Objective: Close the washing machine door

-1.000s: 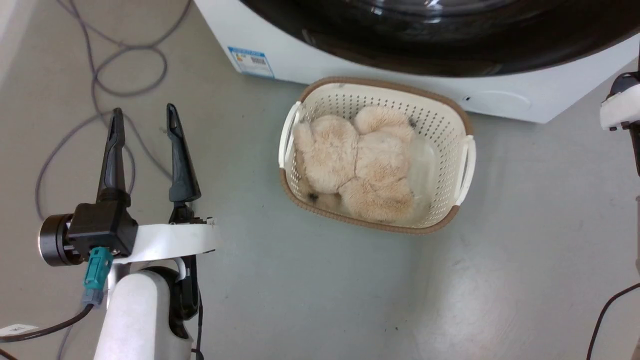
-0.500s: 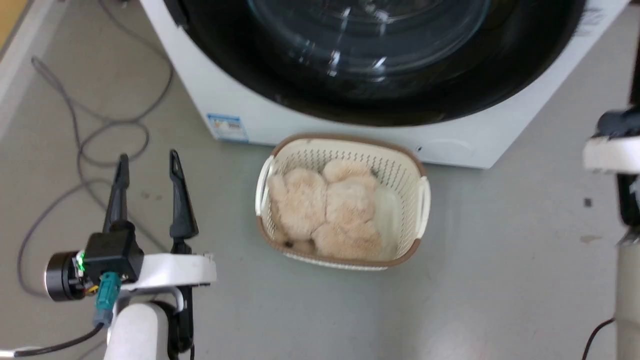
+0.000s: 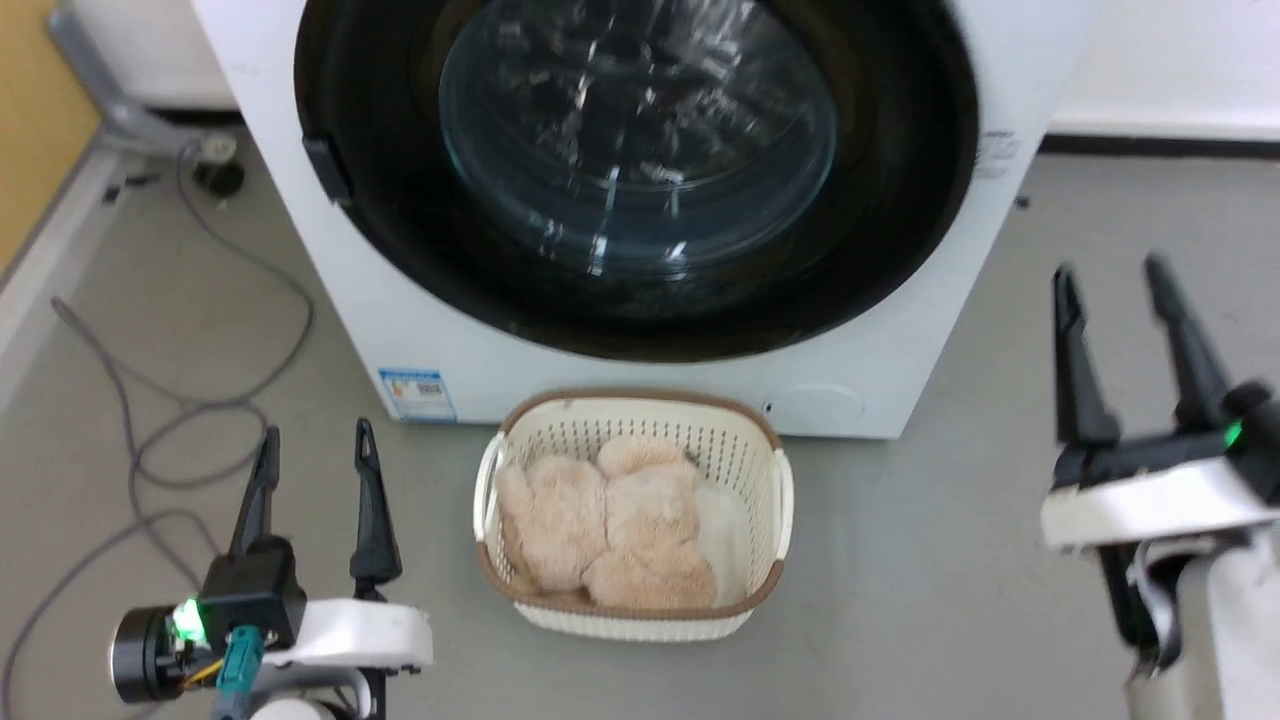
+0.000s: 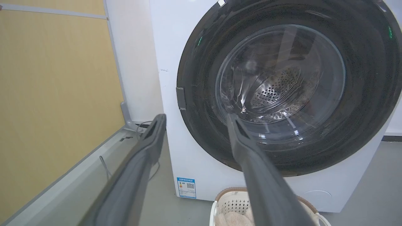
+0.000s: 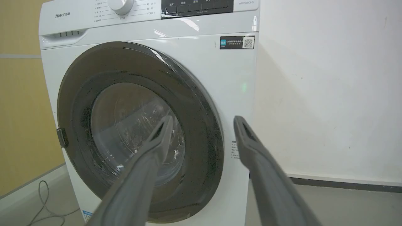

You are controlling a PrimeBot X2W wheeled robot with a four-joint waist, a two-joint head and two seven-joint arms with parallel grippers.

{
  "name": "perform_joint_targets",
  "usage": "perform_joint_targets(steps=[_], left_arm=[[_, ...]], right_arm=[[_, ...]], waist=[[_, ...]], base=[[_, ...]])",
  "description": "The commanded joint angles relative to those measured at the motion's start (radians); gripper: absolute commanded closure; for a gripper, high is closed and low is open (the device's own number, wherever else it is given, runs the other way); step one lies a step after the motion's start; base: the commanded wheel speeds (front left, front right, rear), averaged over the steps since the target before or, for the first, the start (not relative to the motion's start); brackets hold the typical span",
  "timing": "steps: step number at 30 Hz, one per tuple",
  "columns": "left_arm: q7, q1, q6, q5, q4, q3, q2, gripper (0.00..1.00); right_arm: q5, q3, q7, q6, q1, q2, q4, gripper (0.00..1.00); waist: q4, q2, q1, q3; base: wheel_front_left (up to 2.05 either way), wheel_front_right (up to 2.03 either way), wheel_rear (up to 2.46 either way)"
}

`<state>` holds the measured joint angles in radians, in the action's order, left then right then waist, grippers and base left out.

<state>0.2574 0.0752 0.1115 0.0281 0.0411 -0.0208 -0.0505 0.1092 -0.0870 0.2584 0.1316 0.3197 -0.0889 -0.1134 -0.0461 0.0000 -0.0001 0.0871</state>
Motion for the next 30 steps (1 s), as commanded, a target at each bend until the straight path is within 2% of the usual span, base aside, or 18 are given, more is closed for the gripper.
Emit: perform_joint_targets(steps=[1, 10, 20, 21, 30], left_arm=[[0.004, -0.023, 0.000, -0.006, 0.002, -0.003, -0.003, 0.00], [0.004, -0.082, -0.003, -0.001, -0.006, 0.009, -0.002, 0.00], [0.004, -0.115, -0.013, 0.005, -0.002, 0.022, -0.002, 0.00], [0.000, -0.104, -0.010, 0.003, -0.001, 0.021, 0.000, 1.00], [-0.012, -0.103, -0.013, 0.001, -0.003, 0.021, 0.001, 1.00]], right_arm=[[0.014, 0.008, 0.003, -0.001, -0.038, 0.010, -0.018, 0.00], [0.037, 0.005, 0.003, -0.001, -0.193, 0.035, -0.086, 0.00], [0.085, 0.003, 0.003, -0.001, -0.302, 0.038, -0.061, 0.00], [0.083, 0.000, 0.000, 0.000, -0.297, 0.034, -0.065, 1.00], [0.076, 0.003, -0.012, 0.000, -0.297, 0.034, -0.059, 1.00]], waist=[[-0.021, 0.0000, 0.0001, -0.039], [-0.035, 0.0000, 0.0001, -0.091], [-0.039, 0.0000, 0.0001, -0.112], [-0.039, 0.0000, 0.0001, -0.112], [-0.036, 0.0000, 0.0001, -0.112]], base=[[0.00, 0.00, 0.00], [0.00, 0.00, 0.00], [0.00, 0.00, 0.00], [0.00, 0.00, 0.00], [0.00, 0.00, 0.00]])
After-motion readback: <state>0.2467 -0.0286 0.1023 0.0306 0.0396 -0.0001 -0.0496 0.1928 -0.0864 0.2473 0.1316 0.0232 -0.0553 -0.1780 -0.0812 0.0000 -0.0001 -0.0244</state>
